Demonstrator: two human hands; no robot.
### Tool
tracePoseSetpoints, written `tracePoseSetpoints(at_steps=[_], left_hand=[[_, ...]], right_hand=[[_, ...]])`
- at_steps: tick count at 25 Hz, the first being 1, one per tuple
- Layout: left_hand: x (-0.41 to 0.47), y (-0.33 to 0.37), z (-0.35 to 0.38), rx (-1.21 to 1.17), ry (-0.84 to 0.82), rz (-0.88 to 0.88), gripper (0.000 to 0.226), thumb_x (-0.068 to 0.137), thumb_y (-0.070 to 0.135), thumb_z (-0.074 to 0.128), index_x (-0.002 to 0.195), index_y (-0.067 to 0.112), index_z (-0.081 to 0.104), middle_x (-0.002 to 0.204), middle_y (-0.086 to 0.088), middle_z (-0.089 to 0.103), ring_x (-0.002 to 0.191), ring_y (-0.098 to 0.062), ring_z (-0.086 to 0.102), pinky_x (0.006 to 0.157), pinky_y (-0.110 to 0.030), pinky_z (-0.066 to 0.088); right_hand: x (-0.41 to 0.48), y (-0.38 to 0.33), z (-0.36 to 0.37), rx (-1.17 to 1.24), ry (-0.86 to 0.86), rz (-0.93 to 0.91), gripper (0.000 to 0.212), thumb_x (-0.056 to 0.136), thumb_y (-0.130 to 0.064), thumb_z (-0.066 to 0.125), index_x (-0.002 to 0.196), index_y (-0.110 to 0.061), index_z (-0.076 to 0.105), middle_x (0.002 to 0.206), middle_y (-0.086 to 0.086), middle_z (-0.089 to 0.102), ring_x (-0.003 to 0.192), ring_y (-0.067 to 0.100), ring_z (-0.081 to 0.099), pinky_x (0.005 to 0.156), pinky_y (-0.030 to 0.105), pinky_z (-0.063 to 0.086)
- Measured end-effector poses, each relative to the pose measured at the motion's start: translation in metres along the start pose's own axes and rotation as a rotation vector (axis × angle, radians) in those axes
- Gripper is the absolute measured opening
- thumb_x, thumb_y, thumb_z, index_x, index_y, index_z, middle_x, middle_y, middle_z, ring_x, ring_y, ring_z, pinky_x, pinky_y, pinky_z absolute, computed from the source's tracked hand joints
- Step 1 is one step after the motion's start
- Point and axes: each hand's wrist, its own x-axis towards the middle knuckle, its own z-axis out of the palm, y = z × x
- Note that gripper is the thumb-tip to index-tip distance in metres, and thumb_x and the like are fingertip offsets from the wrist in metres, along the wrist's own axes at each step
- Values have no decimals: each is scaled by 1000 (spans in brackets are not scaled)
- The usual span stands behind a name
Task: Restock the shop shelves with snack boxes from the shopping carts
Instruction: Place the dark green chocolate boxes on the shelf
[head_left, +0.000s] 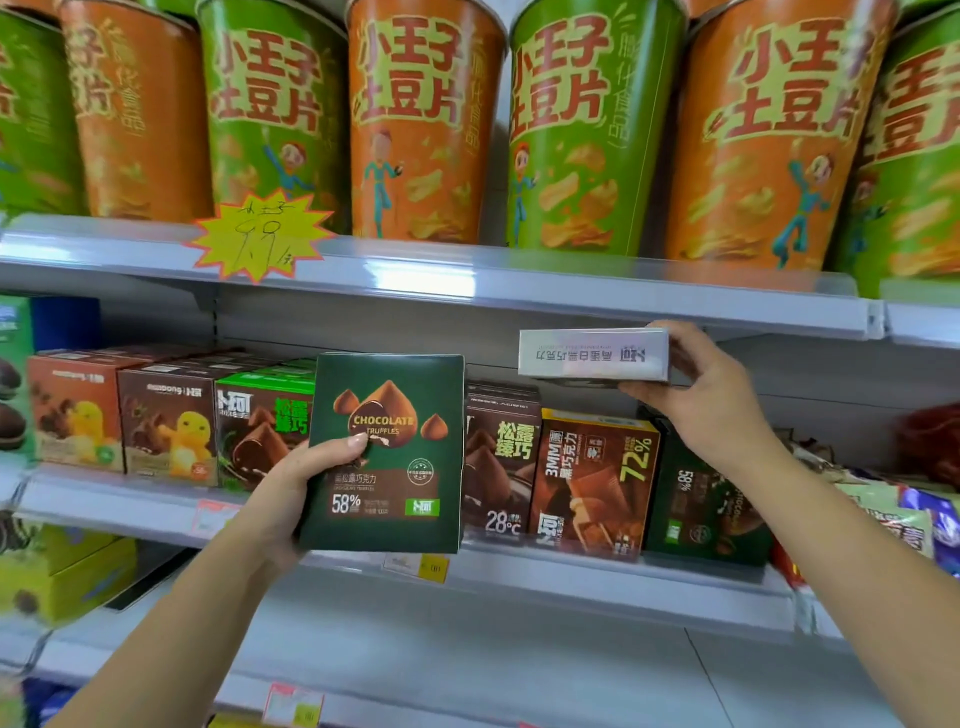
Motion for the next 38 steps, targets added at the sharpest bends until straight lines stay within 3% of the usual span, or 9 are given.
tracePoseSetpoints(at_steps=[3,8,11,13,16,19,25,35,38], left_hand=[[6,-2,-4,4,1,-8,62,43,32,79,99,10,65,76,-9,75,60,-22,72,49,-28,56],[12,-2,-5,20,11,-24,77,32,36,83,102,8,65,77,-12,74,63,-24,72,53,-31,58],[15,-1,-5,51,3,-22,88,19,39,91,99,9,66,78,-12,74,65,-24,72,55,-31,58],[16,-2,-3,52,-2,-28,80,24,36,88,96,10,67,77,-12,74,63,-24,72,54,-31,59],[14,-6,2,46,-20,-34,66,30,35,85,89,12,71,77,-12,74,63,-24,72,54,-31,59],[10,-6,7,47,-30,-30,55,33,34,81,83,15,71,77,-12,74,63,-24,72,55,-32,59],[7,-9,9,60,5,-27,62,37,37,79,94,14,69,82,-11,75,67,-24,72,60,-33,59],[5,-13,24,84,14,-50,64,39,37,80,97,15,68,85,-12,75,70,-25,72,64,-35,60],[4,-9,28,84,-22,-10,48,48,29,80,93,16,69,83,-10,75,67,-23,72,60,-33,60]], right_hand=[[10,11,5,-119,-19,32,48,77,-11,79,112,-32,54,117,-8,52,111,8,51,85,7,40],[29,21,9,-182,-56,169,45,80,-21,78,115,-23,50,114,-2,59,103,15,56,85,29,42],[43,18,3,-275,-96,293,45,84,-27,75,110,-18,39,107,1,51,95,17,50,77,27,40],[48,21,2,-360,-167,307,52,85,-29,74,119,-17,37,102,0,50,92,18,50,66,25,39],[51,25,3,-349,-303,274,75,85,-24,74,144,-26,29,113,-6,53,97,12,53,77,22,40],[51,28,3,-275,-414,317,65,88,-23,70,142,-31,34,116,-2,55,84,4,52,64,14,39],[58,45,5,-318,-610,487,46,96,-36,56,137,-19,43,136,4,50,112,17,46,90,31,33],[58,34,12,-535,-763,419,38,101,-38,41,104,-8,65,112,11,68,106,26,63,105,41,39],[48,7,8,-609,-733,283,51,103,-47,30,140,-18,48,146,1,48,134,19,43,111,29,27]])
